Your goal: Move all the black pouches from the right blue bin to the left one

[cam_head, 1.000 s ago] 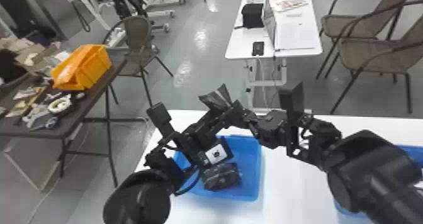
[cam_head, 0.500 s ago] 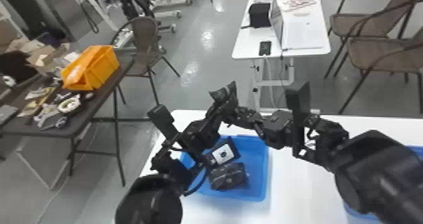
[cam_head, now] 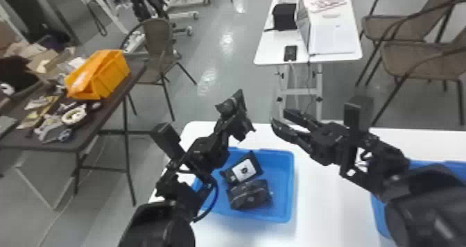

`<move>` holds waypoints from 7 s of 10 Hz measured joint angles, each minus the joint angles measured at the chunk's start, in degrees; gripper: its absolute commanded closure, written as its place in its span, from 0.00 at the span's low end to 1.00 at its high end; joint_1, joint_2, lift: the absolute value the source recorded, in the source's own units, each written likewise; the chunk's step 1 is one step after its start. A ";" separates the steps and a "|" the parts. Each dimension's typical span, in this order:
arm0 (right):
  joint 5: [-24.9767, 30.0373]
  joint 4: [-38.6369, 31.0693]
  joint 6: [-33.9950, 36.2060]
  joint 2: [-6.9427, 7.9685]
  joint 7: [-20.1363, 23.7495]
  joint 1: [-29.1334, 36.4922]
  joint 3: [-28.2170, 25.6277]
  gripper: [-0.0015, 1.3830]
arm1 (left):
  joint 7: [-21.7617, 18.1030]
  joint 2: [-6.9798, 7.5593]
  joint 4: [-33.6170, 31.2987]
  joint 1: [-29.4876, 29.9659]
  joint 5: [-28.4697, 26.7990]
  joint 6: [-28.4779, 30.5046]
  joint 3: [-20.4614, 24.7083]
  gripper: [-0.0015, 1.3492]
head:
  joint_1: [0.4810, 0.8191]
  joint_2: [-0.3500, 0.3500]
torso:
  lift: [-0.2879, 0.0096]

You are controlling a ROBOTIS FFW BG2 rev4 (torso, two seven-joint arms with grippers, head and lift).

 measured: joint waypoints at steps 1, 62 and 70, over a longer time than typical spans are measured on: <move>2.36 -2.17 -0.87 0.81 -0.82 3.75 -5.52 0.31 | 0.07 -0.26 0.67 1.30 -4.88 -1.84 1.24 0.90 | 0.63 0.89 | 0.97; -5.66 -0.87 7.15 -1.74 -0.72 -4.74 6.88 0.92 | -0.24 2.35 -4.52 -0.85 1.02 5.91 -1.58 0.08 | 0.63 0.92 | 0.97; -11.08 3.42 6.28 -1.98 -0.95 -10.36 15.76 0.92 | -0.64 1.03 -3.83 -2.42 -0.42 13.60 -1.46 0.90 | 0.63 0.97 | 0.97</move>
